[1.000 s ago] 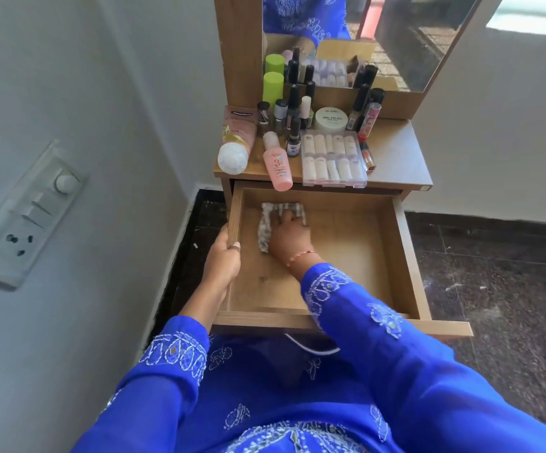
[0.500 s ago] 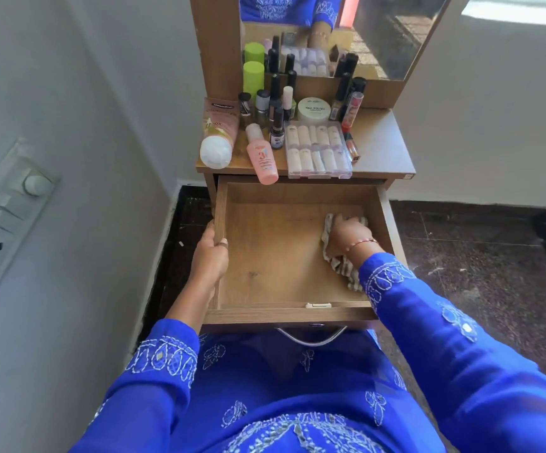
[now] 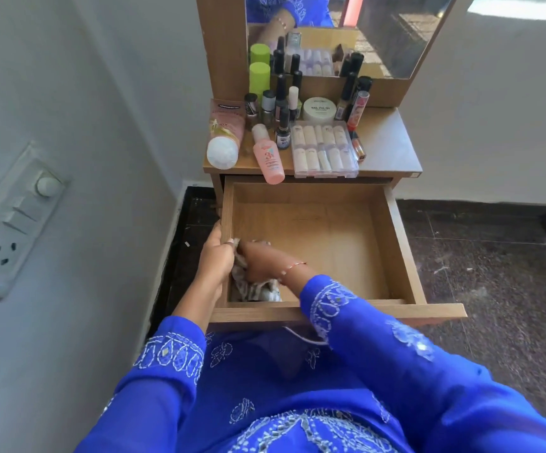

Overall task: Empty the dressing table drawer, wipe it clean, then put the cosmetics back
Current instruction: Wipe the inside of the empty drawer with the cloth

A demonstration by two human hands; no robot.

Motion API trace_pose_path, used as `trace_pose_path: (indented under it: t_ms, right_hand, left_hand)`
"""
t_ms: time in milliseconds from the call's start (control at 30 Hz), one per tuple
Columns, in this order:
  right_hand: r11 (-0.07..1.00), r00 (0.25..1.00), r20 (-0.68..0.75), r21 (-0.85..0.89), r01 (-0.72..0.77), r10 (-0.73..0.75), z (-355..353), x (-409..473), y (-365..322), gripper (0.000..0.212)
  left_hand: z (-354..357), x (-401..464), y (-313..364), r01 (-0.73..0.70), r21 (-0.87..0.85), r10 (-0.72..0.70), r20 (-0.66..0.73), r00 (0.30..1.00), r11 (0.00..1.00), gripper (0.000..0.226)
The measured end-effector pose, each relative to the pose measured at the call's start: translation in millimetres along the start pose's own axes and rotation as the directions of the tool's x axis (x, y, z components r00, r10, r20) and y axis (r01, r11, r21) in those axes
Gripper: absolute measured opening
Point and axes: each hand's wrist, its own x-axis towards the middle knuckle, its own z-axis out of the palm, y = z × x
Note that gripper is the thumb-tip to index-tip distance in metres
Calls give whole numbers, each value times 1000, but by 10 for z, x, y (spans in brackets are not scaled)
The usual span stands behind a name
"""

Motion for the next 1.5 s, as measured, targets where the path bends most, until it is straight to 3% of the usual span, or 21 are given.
trace_pose_path:
  t_ms: [67, 133, 400, 533, 633, 833, 1100, 1167, 1233, 1333, 1400, 1500]
  right_hand:
    - [998, 989, 131, 2, 62, -61, -49, -138, 108, 34]
    - [996, 977, 199, -23, 87, -80, -35, -244, 120, 39]
    - [970, 982, 187, -232, 74, -30, -123, -279, -196, 36]
    - [969, 963, 229, -231, -89, 143, -151, -171, -119, 21]
    - [925, 934, 208, -309, -220, 291, -299, -334, 123, 31]
    - [735, 821, 96, -512, -443, 562, -384, -805, 864, 27]
    - [823, 805, 280, -410, -393, 524, -445, -846, 914, 18]
    - [868, 856, 266, -366, -336, 444, -439, -817, 857, 13]
    - [908, 916, 203, -315, -275, 347, -365, -789, 765, 22]
    - [915, 975, -12, -344, -212, 221, -153, -690, 692, 26]
    - [902, 957, -105, -320, -290, 270, -53, -635, 682, 27]
    - [800, 855, -136, -306, -517, 501, -92, -627, 782, 31]
  left_hand:
    - [1, 10, -13, -4, 55, 4, -3, 1000, 998, 50]
    - [-1, 24, -21, 2, 95, -2, -6, 1000, 995, 50]
    - [55, -63, -1, -25, 414, 62, -76, 995, 910, 52]
    - [76, -95, 34, -47, 497, 109, -95, 989, 866, 53]
    - [90, -112, 42, -88, 514, 159, -96, 983, 853, 53]
    - [95, -106, 37, -126, 506, 193, -83, 978, 854, 52]
    - [130, -202, 80, -188, 516, 266, -80, 961, 836, 57]
    - [131, -197, 74, -188, 519, 264, -77, 961, 834, 57]
    - [148, -204, 75, -189, 534, 271, -78, 959, 824, 57]
    - [170, -205, 72, -186, 565, 282, -86, 956, 804, 57]
    - [176, -196, 55, -207, 598, 311, -75, 948, 774, 57]
    - [184, -188, 21, -266, 673, 383, -28, 923, 690, 56]
